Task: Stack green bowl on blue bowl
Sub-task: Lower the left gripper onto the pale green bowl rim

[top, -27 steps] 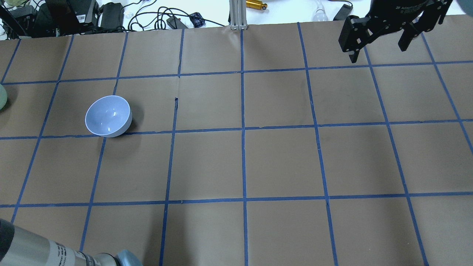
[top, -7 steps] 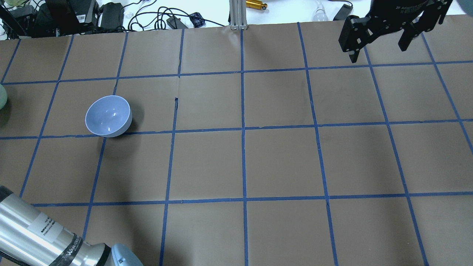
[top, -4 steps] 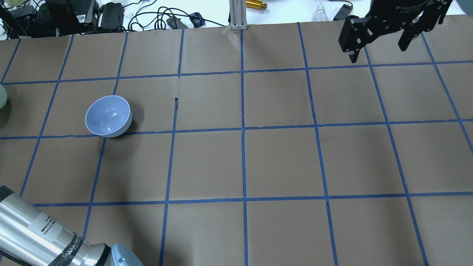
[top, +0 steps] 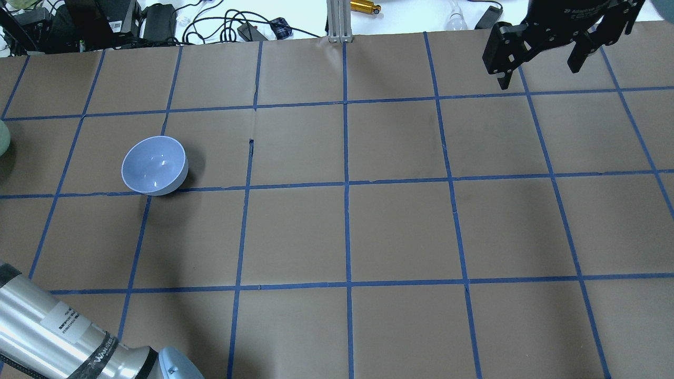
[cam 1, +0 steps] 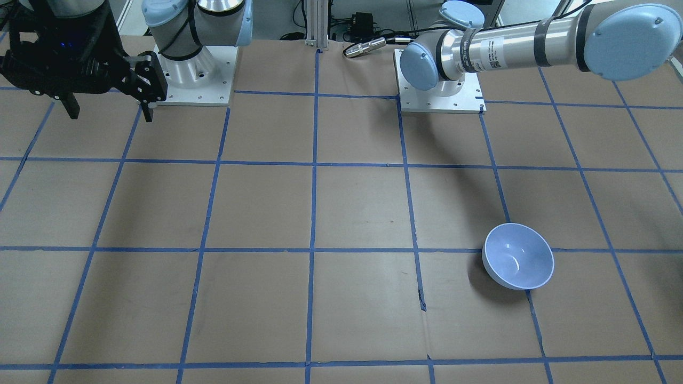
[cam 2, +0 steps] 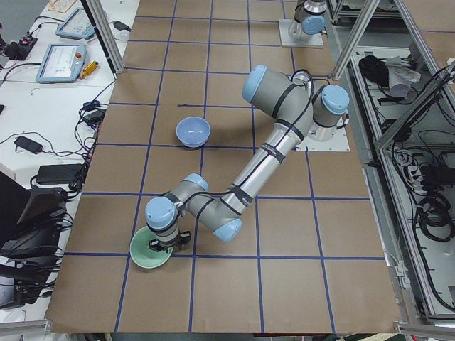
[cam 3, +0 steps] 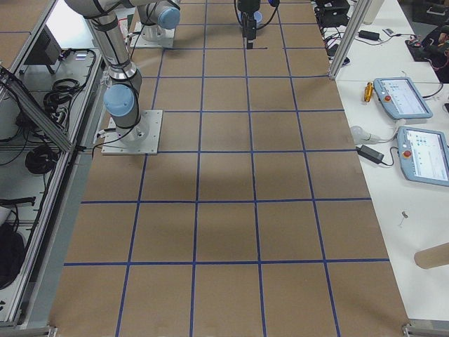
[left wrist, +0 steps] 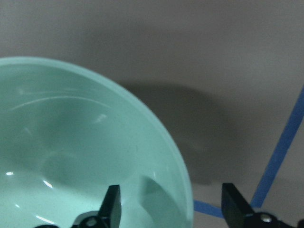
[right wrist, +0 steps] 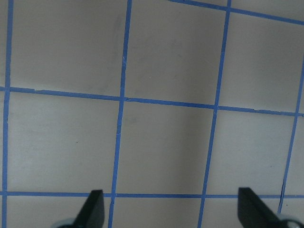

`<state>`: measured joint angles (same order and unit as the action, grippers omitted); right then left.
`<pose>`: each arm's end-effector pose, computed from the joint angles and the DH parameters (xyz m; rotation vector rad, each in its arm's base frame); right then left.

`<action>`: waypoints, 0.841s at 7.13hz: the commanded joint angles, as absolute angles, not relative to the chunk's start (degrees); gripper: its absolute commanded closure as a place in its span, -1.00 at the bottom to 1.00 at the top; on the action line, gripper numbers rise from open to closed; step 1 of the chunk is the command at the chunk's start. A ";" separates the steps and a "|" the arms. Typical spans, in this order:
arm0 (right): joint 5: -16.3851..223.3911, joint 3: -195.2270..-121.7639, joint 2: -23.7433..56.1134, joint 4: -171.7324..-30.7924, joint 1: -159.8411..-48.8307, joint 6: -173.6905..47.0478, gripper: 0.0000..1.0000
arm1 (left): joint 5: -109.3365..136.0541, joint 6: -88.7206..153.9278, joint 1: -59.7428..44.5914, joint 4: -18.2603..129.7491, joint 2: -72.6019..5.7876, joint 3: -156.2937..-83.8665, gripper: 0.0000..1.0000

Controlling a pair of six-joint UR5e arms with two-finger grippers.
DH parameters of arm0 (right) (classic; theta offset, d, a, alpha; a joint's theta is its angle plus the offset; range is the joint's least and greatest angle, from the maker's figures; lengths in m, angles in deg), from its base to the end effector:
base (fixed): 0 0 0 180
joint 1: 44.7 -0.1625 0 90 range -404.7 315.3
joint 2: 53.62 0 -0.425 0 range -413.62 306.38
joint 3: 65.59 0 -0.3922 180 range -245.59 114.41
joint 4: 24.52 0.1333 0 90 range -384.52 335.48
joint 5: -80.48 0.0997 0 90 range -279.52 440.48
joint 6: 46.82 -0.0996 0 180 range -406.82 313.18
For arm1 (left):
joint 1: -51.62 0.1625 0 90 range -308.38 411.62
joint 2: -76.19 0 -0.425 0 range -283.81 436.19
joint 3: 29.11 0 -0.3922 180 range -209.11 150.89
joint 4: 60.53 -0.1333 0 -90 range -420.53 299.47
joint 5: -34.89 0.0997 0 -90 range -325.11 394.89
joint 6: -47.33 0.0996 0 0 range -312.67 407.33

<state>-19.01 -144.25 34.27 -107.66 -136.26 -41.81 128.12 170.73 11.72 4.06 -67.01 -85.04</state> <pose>0.1306 -0.5031 0.5561 0.1653 -2.9697 0.0541 0.5478 -0.6245 0.2006 1.8038 2.4322 0.0758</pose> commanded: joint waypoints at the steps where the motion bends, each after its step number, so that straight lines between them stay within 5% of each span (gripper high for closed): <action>1: -19.01 -144.25 34.27 -107.66 -136.29 -41.81 -1.00 | 128.14 170.82 11.72 4.06 -66.99 -85.10 1.00; 6: -19.01 -144.25 34.27 -107.66 -136.29 -41.81 -1.00 | 128.40 171.08 11.72 4.15 -66.20 -85.18 1.00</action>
